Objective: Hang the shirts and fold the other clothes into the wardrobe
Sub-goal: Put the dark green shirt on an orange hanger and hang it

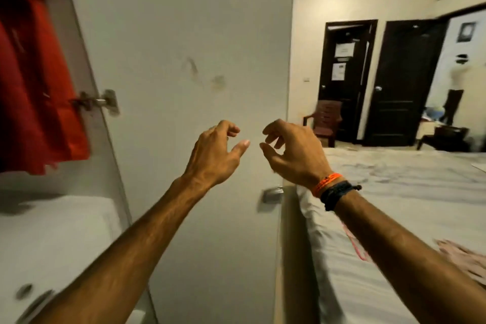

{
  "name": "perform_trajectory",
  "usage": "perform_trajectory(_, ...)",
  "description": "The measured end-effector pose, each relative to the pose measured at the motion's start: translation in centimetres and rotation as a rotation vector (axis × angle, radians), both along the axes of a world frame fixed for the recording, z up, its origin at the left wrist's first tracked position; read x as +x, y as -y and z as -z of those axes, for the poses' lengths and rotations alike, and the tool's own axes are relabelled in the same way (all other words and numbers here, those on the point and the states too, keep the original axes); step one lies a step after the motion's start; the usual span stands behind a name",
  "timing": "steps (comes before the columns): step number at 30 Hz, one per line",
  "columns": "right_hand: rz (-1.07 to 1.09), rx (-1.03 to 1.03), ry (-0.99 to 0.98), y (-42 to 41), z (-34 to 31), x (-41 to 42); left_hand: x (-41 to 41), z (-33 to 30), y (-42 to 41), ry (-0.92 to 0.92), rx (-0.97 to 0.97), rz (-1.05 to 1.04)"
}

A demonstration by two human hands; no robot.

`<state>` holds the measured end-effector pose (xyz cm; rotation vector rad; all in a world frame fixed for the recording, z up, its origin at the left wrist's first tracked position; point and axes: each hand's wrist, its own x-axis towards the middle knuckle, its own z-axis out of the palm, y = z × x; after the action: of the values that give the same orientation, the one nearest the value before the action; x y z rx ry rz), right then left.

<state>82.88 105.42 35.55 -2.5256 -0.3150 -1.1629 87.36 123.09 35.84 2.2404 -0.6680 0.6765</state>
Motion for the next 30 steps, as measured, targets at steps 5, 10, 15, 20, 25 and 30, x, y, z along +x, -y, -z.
perform_trajectory(5, 0.127, 0.033, -0.224, 12.0, 9.4, -3.1, -1.2, 9.1, 14.2, -0.221, 0.048, 0.130)
perform_trajectory(10, 0.270, 0.151, -0.378, 22.1, 17.7, -4.7, -1.6, 17.1, 25.1, -0.381, 0.165, 0.244)
perform_trajectory(15, 0.425, 0.295, -0.577, 31.2, 26.0, -5.2, 1.0, 25.8, 33.5, -0.543, 0.279, 0.356)
perform_trajectory(20, 0.631, 0.478, -0.706, 38.9, 30.9, -5.6, 4.7, 31.8, 42.1, -0.716, 0.385, 0.485)
perform_trajectory(25, 0.824, 0.662, -0.764, 44.3, 33.8, -6.5, 6.2, 35.8, 50.2, -0.804, 0.484, 0.638)
perform_trajectory(30, 0.967, 0.785, -0.793, 50.9, 36.3, -8.8, 5.4, 38.9, 59.5, -0.869, 0.591, 0.782)
